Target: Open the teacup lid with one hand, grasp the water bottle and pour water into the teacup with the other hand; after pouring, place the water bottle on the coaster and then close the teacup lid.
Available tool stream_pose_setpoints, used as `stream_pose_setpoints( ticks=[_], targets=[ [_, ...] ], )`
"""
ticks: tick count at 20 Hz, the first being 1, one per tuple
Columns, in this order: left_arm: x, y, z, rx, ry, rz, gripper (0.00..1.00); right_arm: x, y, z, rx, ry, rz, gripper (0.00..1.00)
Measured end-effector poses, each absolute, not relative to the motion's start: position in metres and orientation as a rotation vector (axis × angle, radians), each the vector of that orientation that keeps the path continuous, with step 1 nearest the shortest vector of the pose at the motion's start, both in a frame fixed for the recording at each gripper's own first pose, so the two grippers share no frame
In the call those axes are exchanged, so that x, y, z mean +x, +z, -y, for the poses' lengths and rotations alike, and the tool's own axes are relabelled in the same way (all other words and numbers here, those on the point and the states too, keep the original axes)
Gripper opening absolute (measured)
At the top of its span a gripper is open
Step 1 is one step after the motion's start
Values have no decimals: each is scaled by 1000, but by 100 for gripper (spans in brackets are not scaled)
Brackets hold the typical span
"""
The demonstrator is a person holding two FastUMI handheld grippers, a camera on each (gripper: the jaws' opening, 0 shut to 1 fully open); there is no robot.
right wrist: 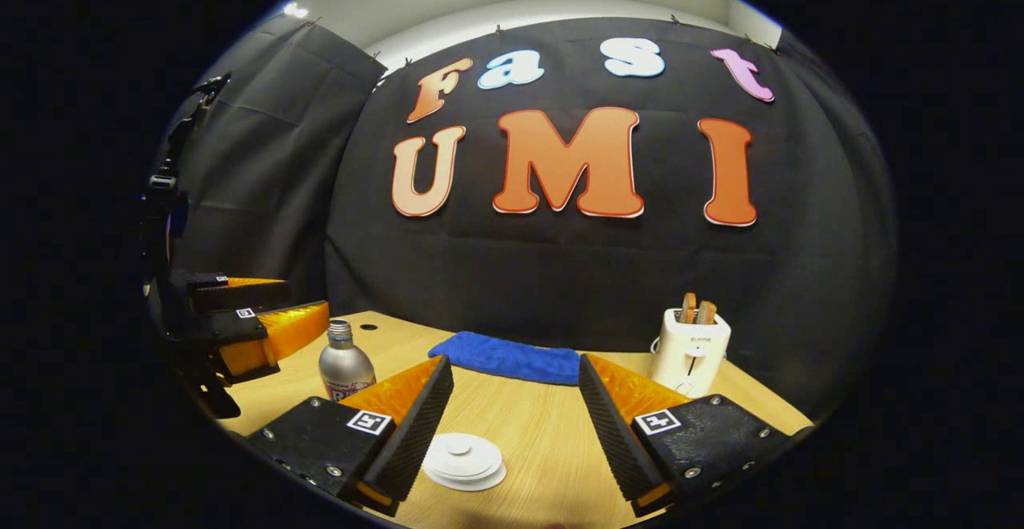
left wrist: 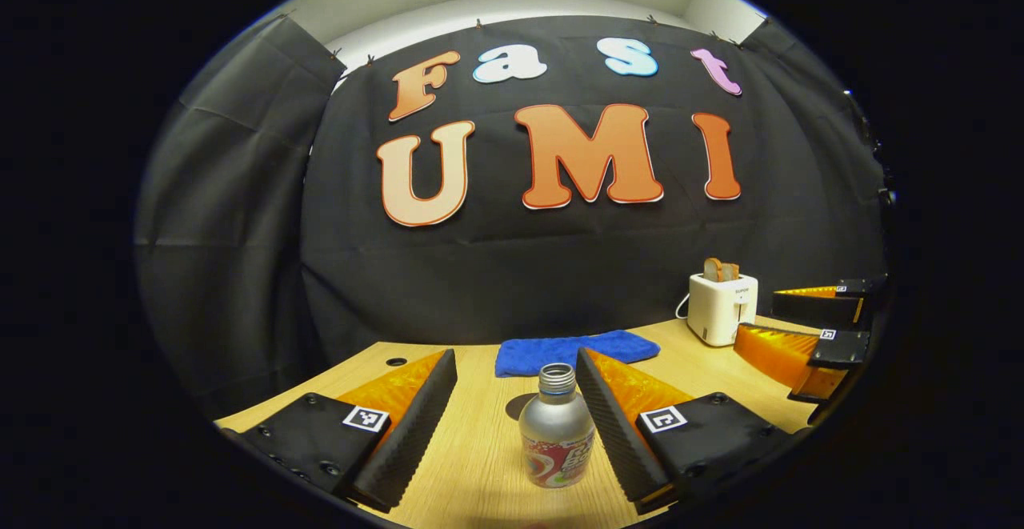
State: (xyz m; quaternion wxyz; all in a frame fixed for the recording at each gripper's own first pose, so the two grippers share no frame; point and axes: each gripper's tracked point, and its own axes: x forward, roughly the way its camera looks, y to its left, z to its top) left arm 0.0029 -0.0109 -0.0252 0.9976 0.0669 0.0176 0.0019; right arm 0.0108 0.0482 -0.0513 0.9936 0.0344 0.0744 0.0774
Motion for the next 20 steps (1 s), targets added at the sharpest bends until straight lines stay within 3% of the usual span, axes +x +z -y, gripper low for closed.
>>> stream_pose_setpoints(
  ticks=[5,6,18,20],
  targets=[
    [2,-44,8,139,-7,-65,96,10,-99,-74,44,222,-287,94],
    [1,-48,7,136,-8,-74,100,12,-109,-82,41,239,-317,94],
    [1,-82,12,124,-52,-120,99,18,-161,-108,-17,304,-412,66],
    [1,-91,13,151,-53,-139,100,18,-162,-110,-35,307,-402,55]
  ],
)
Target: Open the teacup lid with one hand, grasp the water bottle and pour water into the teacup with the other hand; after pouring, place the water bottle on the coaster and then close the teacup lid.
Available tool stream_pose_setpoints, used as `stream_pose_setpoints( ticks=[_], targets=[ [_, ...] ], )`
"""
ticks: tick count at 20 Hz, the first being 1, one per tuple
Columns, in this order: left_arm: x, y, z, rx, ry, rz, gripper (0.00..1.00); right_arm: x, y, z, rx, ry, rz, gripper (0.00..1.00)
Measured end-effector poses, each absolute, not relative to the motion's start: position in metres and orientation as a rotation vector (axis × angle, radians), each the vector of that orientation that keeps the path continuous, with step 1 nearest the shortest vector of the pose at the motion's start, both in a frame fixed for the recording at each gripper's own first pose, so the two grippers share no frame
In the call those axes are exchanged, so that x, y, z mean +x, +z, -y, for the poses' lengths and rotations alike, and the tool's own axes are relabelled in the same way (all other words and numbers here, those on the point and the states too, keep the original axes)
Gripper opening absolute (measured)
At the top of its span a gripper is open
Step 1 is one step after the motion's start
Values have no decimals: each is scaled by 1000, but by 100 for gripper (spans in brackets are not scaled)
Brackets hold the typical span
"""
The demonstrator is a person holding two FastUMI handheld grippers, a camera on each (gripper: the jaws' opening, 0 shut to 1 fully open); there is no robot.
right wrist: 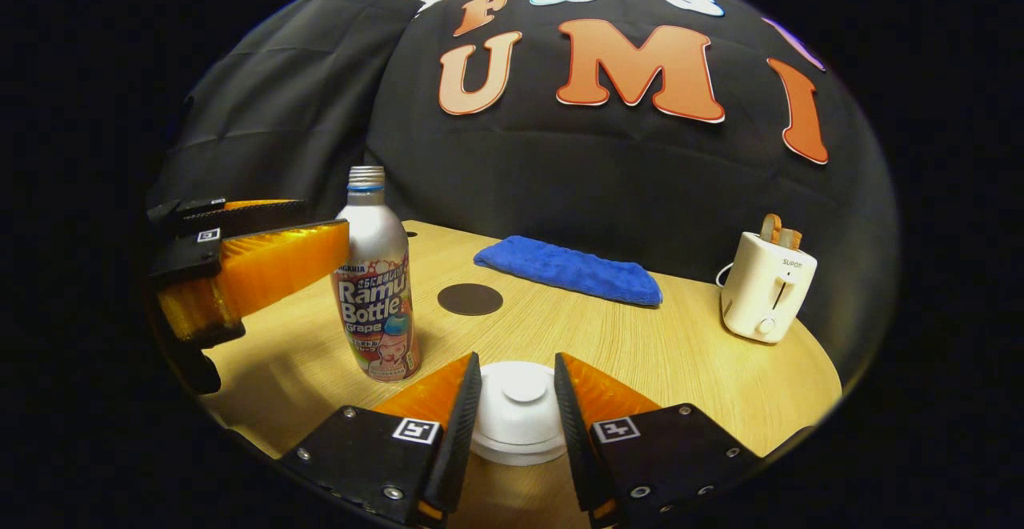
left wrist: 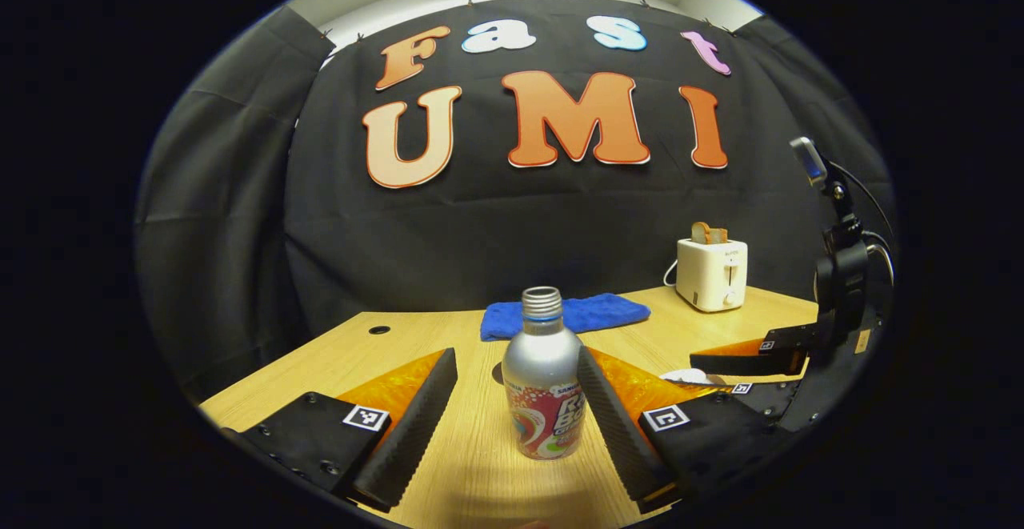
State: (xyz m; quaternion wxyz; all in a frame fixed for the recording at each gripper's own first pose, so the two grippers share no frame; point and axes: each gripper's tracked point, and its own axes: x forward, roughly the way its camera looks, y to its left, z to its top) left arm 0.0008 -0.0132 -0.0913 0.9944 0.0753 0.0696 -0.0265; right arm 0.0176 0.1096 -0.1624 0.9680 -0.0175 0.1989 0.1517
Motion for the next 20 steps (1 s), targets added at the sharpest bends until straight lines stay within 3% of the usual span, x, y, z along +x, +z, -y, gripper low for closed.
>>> stream_pose_setpoints(
  ticks=[2,7,15,18,19,20],
  targets=[
    [2,-92,13,161,-50,-142,96,17,-162,-110,-63,313,-386,52],
    [3,-102,18,141,-61,-166,100,22,-162,-106,-11,301,-391,27],
    [8,-129,24,103,-79,-251,100,21,-143,-94,-10,309,-338,25],
    [10,-144,26,110,-82,-288,96,21,-128,-78,2,283,-304,25],
    [13,-149,30,112,-84,-301,100,19,-122,-70,12,275,-294,25],
    [14,-154,31,111,-86,-311,96,19,-119,-64,17,265,-287,25]
  ],
)
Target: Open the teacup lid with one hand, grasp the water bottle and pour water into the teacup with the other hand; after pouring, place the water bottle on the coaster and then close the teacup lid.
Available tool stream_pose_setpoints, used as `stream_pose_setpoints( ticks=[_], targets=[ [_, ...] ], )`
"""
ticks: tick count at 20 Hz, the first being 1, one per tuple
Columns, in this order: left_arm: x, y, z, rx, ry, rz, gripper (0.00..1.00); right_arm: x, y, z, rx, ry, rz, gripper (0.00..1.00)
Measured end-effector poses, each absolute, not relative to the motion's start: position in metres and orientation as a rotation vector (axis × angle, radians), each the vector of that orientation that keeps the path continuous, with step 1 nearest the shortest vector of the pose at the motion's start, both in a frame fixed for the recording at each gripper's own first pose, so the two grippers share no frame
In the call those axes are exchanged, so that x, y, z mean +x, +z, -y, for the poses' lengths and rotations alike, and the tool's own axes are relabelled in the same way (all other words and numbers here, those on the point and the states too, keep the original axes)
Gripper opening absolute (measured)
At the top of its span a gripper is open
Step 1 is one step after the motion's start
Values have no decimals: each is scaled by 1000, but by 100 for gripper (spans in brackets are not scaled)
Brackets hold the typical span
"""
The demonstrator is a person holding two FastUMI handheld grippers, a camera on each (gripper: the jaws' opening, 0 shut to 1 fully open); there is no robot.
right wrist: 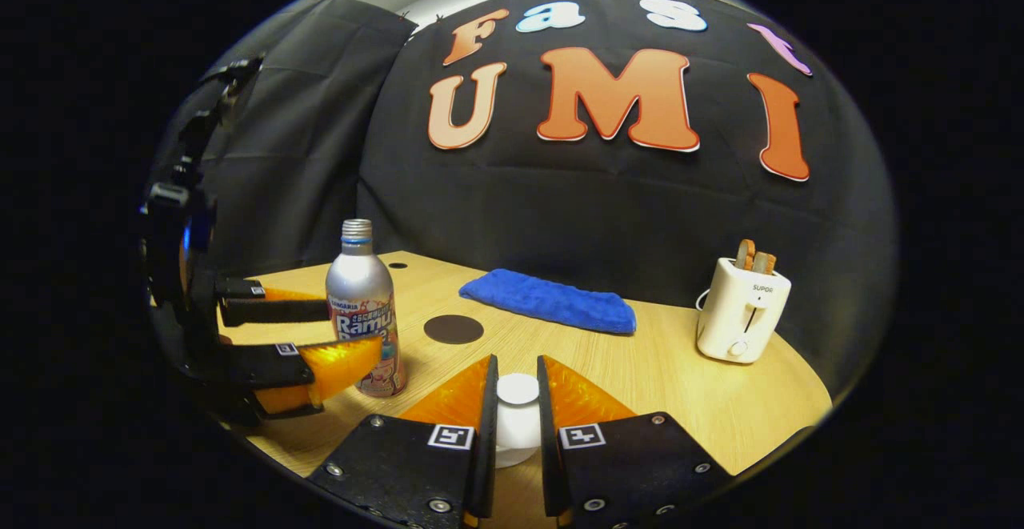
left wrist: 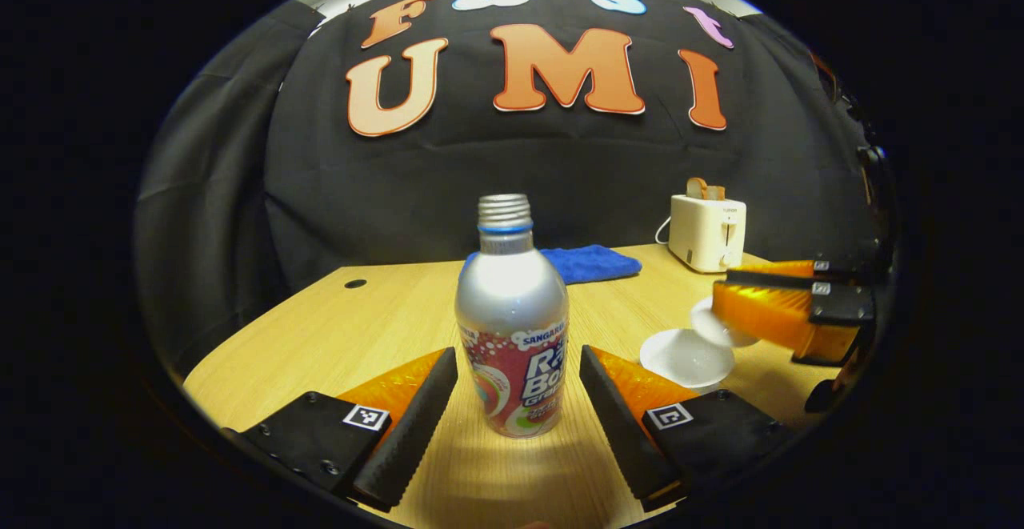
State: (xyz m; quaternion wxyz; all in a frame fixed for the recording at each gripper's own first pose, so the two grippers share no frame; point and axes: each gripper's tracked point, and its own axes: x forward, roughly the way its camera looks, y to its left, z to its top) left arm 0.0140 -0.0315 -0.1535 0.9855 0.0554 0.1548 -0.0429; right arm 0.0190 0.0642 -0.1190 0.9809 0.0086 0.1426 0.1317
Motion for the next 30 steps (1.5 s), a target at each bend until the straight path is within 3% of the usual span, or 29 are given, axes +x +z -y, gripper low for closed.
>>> stream_pose_setpoints(
  ticks=[1,7,8,10,11,12,13,16,18,19,29,30],
  targets=[
    [16,-158,33,108,-86,-326,100,18,-117,-57,19,255,-282,25],
    [24,-175,26,107,-83,-366,99,12,-116,-17,19,186,-284,25],
    [23,-177,24,118,-74,-381,88,10,-118,-13,19,180,-293,25],
    [24,-175,20,138,-55,-367,82,7,-120,-3,23,167,-303,24],
    [27,-169,20,151,-51,-358,86,6,-119,1,21,157,-301,24],
    [29,-163,19,179,-44,-351,81,5,-120,6,17,151,-302,25],
    [33,-163,13,220,-32,-343,84,4,-120,9,16,145,-302,24],
    [40,-146,0,393,15,-288,82,-2,-125,16,21,144,-321,24],
    [41,-140,-4,493,26,-273,87,-3,-126,24,11,129,-323,24],
    [40,-140,-5,540,33,-268,82,-4,-125,27,11,123,-321,25],
    [45,-131,-10,1028,79,-170,84,-8,-126,63,33,46,-302,25],
    [47,-129,-9,1077,82,-158,80,-8,-127,66,33,43,-303,25]
  ],
)
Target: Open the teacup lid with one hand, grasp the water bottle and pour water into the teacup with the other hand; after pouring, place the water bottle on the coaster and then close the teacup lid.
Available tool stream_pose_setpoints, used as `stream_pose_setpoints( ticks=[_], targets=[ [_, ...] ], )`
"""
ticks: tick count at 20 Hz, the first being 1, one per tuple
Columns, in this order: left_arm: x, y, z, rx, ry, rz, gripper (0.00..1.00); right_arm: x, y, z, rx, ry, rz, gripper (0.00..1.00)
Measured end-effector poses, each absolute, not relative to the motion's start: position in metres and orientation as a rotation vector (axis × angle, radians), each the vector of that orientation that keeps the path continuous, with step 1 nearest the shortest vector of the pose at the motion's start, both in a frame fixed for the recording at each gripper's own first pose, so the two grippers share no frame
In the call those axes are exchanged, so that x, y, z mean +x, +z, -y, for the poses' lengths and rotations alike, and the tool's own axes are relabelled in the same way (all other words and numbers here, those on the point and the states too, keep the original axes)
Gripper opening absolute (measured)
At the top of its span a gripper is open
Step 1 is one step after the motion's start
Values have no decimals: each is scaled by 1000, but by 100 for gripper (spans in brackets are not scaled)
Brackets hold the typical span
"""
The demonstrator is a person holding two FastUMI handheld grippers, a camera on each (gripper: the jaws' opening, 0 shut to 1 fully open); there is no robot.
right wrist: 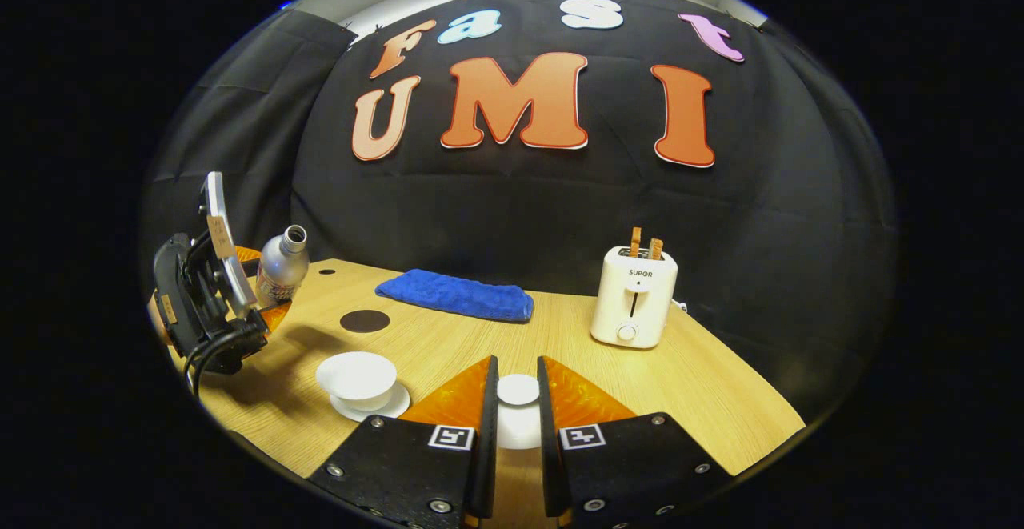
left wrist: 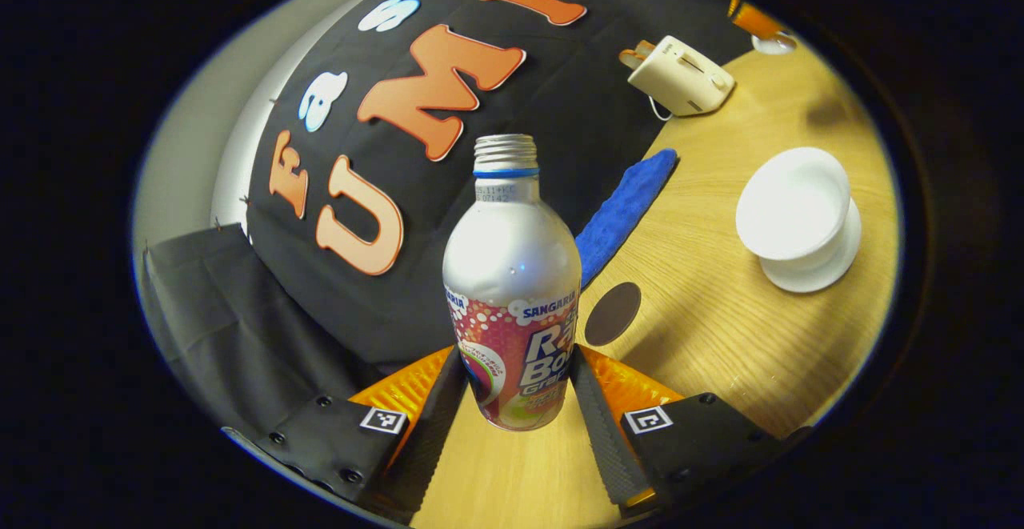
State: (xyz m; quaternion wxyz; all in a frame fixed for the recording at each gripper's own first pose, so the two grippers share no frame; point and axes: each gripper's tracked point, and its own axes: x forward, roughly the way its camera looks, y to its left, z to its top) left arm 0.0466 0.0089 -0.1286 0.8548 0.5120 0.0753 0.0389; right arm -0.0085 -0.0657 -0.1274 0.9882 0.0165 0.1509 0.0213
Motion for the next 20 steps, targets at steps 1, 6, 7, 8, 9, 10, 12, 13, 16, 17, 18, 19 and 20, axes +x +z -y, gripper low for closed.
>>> stream_pose_setpoints(
  ticks=[1,6,7,8,9,10,12,13,16,17,18,19,20],
  targets=[
    [49,-126,-8,1126,83,-144,84,-9,-128,68,34,39,-304,25],
    [48,-118,-9,1315,89,-98,83,-9,-136,72,38,29,-315,24],
    [47,-114,-8,1353,90,-84,84,-9,-135,71,46,32,-315,25],
    [48,-112,-7,1383,82,-69,83,-9,-136,72,52,33,-313,25],
    [48,-111,-4,1406,76,-58,84,-8,-136,72,54,32,-312,25],
    [48,-109,-2,1431,70,-47,83,-9,-137,73,55,29,-312,24],
    [48,-105,3,1491,59,-26,81,-9,-137,76,59,26,-312,24],
    [48,-105,6,1516,51,-21,84,-9,-138,76,63,28,-313,25],
    [48,-105,12,1588,25,-27,84,-11,-138,76,74,31,-312,24],
    [49,-105,14,1616,15,-27,84,-11,-139,77,73,30,-312,24],
    [50,-104,15,1647,7,-26,84,-12,-139,77,73,33,-311,25],
    [51,-104,16,1674,-1,-24,84,-12,-139,78,74,30,-310,24],
    [52,-102,17,1696,-10,-19,81,-12,-139,77,78,34,-310,24]
  ],
)
